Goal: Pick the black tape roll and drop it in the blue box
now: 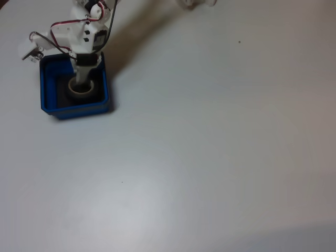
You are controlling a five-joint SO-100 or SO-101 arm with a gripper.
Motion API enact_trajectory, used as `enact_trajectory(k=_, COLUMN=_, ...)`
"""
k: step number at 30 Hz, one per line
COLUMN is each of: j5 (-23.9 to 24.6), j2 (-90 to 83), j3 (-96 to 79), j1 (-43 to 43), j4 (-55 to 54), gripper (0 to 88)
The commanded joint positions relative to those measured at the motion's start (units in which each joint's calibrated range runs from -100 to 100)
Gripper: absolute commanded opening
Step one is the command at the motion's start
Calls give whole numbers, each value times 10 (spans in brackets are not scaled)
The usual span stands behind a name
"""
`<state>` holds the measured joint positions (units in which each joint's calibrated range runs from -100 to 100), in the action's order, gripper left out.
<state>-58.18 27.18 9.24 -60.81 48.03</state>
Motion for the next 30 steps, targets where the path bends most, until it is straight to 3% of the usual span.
enact_trajectory(k=1, j5=-3, j2=-11, j3=43, j1=-3, j4=-9, gripper=10)
enact_trajectory(k=18, j5=-5, j2=-11, j3=43, j1=-3, j4=-9, gripper=24)
enact_trajectory(k=23, j5=-6, j2=-11, j3=43, j1=-2, j4=-9, gripper=99)
enact_trajectory(k=30, j5=-6, j2=-11, j3=43, j1=-2, j4=-9, gripper=125)
